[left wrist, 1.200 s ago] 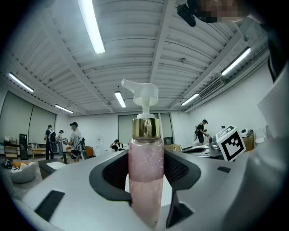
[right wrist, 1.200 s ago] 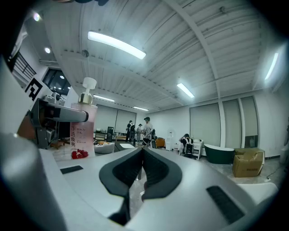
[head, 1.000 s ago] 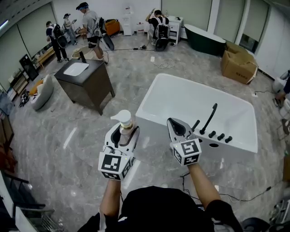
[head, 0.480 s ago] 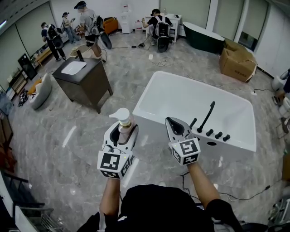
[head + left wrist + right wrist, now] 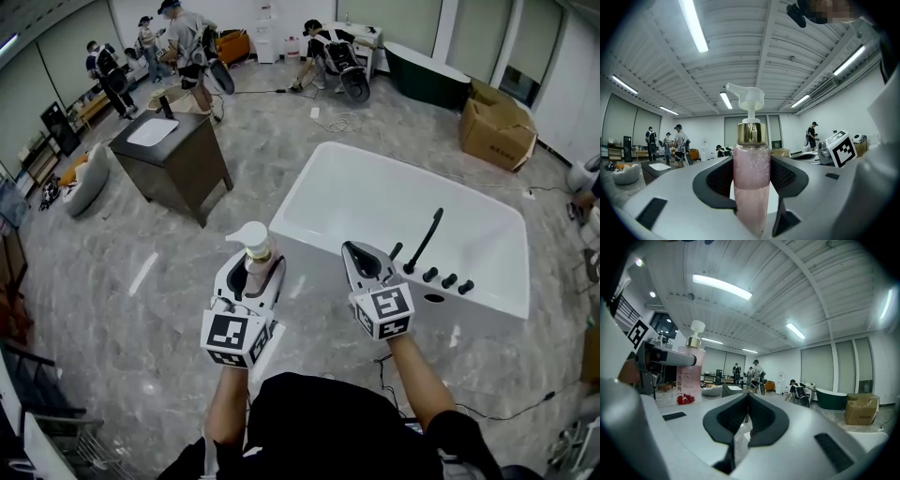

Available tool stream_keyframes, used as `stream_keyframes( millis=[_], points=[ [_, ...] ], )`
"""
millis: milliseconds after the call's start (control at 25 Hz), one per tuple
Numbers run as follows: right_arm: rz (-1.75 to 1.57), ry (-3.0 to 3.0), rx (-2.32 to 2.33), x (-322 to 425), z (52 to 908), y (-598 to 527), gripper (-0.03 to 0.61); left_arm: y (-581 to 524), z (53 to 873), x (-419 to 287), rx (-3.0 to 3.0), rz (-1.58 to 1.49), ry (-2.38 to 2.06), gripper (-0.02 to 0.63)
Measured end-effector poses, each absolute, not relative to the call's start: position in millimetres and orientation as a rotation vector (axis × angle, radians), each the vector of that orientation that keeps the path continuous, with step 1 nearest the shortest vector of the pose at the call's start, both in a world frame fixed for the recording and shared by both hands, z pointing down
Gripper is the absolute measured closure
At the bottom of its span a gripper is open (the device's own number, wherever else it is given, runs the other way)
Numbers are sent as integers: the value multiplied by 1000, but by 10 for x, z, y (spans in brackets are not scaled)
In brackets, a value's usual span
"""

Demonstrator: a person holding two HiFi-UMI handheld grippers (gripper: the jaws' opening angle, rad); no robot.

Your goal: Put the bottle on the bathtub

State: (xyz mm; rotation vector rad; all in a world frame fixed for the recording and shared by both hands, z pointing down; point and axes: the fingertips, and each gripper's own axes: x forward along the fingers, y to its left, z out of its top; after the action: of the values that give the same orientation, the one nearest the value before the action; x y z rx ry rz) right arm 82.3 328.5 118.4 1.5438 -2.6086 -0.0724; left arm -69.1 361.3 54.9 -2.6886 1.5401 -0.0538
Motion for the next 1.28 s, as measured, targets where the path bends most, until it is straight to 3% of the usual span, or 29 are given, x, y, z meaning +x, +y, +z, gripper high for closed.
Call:
stream_keyframes(
  millis=[600, 1280],
  points=[
    [-96, -2621, 1478, 828, 1238, 2875, 555, 3240, 639, -626, -2661, -86, 1569, 383],
    [-73, -2570, 1462, 655, 1408, 1591, 555, 1863, 784, -818, -2709, -69, 1581, 383]
  ],
)
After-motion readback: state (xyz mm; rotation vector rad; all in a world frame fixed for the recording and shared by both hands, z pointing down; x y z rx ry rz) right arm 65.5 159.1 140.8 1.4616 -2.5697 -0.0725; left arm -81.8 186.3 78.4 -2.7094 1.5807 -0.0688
